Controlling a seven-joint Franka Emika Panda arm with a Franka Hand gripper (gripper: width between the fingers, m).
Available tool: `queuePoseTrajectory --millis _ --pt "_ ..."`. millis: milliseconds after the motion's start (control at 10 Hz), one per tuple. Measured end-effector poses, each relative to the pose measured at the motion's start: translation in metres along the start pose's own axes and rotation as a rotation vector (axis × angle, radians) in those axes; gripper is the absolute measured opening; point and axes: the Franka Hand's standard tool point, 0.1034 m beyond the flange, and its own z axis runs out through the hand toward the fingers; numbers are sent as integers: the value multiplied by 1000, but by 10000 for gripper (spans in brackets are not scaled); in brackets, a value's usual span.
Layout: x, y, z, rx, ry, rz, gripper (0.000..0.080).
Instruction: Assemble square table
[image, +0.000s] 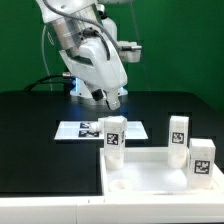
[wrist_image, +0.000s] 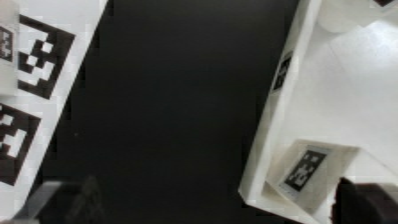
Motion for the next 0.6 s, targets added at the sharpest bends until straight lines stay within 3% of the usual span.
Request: queuePoseTrajectory --millis 300,400,600 --pt "-9 54 24 -29 -43 -14 648" --pt "-11 68 26 -42 -53 18 648" --pt "-12 69 25 -47 -50 30 648"
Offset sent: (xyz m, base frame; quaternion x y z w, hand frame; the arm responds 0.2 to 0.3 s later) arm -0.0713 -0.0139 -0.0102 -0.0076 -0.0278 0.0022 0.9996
